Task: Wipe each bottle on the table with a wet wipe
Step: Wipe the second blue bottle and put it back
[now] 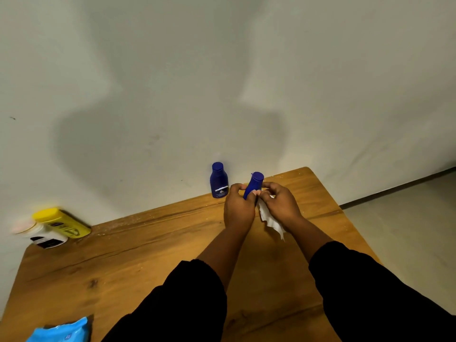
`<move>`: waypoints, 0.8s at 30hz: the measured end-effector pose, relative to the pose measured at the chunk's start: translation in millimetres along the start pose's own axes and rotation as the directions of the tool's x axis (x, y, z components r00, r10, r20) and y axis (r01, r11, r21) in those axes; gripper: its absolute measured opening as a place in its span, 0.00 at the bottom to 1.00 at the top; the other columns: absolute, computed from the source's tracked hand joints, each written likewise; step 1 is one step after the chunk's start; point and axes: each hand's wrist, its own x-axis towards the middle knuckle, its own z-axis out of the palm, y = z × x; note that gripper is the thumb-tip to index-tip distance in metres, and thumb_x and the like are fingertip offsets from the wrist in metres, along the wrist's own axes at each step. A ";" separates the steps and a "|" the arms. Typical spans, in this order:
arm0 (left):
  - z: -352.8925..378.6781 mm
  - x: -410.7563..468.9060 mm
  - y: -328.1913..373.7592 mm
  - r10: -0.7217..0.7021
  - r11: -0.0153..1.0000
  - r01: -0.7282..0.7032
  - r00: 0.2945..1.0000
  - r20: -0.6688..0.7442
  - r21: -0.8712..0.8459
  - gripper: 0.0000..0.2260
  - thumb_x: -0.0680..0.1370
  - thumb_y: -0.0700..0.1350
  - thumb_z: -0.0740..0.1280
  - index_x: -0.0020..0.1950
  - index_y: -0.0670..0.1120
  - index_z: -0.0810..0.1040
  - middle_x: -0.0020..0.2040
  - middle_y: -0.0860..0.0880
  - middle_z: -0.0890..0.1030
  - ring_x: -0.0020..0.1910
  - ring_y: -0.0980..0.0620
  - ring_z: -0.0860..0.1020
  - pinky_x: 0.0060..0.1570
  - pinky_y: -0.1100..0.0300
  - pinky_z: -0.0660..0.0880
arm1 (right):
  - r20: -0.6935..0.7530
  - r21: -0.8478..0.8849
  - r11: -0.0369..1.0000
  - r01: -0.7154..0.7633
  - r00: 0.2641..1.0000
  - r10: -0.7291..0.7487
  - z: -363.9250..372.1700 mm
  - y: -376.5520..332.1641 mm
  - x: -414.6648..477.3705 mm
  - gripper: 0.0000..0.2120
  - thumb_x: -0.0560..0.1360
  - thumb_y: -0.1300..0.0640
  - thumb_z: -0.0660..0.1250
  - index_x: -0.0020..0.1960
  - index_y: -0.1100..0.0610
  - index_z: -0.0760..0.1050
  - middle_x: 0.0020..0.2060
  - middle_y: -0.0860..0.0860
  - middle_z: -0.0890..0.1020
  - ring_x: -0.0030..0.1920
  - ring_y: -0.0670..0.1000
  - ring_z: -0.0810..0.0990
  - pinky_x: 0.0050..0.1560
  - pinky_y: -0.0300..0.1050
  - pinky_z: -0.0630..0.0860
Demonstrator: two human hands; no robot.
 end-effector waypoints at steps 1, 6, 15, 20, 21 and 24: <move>-2.0 -6.2 -0.3 0.028 0.999 -0.028 0.999 -0.026 0.025 0.14 0.77 0.53 0.69 0.60 0.51 0.73 0.55 0.47 0.79 0.49 0.48 0.79 0.49 0.51 0.79 | -0.001 0.020 1.000 -0.006 1.000 0.006 -1.8 -0.4 -6.8 0.17 0.78 0.51 0.64 0.65 0.55 0.74 0.57 0.52 0.81 0.55 0.51 0.79 0.51 0.42 0.74; -15.4 -44.7 -2.0 0.100 0.994 -0.099 0.995 0.016 -0.055 0.13 0.78 0.55 0.67 0.57 0.51 0.70 0.54 0.50 0.79 0.51 0.50 0.79 0.52 0.50 0.78 | -0.019 0.190 0.981 -0.032 0.999 0.036 -11.3 -11.0 -52.4 0.12 0.78 0.54 0.64 0.60 0.53 0.78 0.53 0.50 0.83 0.52 0.47 0.81 0.54 0.45 0.78; -67.5 -132.7 2.1 -0.144 0.848 0.160 0.987 0.070 -0.505 0.12 0.80 0.57 0.64 0.56 0.51 0.76 0.53 0.47 0.84 0.53 0.46 0.83 0.58 0.45 0.79 | 0.188 0.694 0.655 -0.300 0.953 0.238 -31.8 -55.1 -148.5 0.13 0.76 0.60 0.66 0.60 0.59 0.75 0.50 0.55 0.82 0.47 0.51 0.83 0.41 0.43 0.79; -106.1 -197.5 10.6 -0.266 0.632 0.272 0.956 0.127 -0.726 0.19 0.79 0.58 0.64 0.61 0.45 0.78 0.52 0.37 0.84 0.48 0.38 0.84 0.54 0.40 0.79 | 0.248 0.758 0.538 -0.369 0.926 0.285 -43.7 -75.5 -210.1 0.14 0.75 0.64 0.67 0.60 0.60 0.74 0.52 0.58 0.80 0.47 0.53 0.81 0.42 0.48 0.81; -112.1 -209.0 11.0 -0.276 0.605 0.284 0.951 0.139 -0.744 0.20 0.79 0.59 0.64 0.61 0.45 0.78 0.52 0.37 0.84 0.47 0.38 0.84 0.53 0.39 0.79 | 0.259 0.751 0.546 -0.372 0.926 0.275 -45.2 -81.4 -220.6 0.13 0.75 0.67 0.66 0.59 0.59 0.74 0.51 0.60 0.80 0.45 0.54 0.81 0.40 0.48 0.81; -124.2 -239.5 13.8 -0.309 0.541 0.305 0.939 0.152 -0.784 0.21 0.79 0.59 0.65 0.62 0.44 0.77 0.49 0.37 0.85 0.43 0.39 0.84 0.51 0.40 0.79 | 0.171 0.690 0.675 -0.261 0.965 0.198 -49.3 -99.9 -244.8 0.15 0.76 0.68 0.64 0.58 0.53 0.75 0.52 0.61 0.81 0.40 0.56 0.82 0.40 0.55 0.81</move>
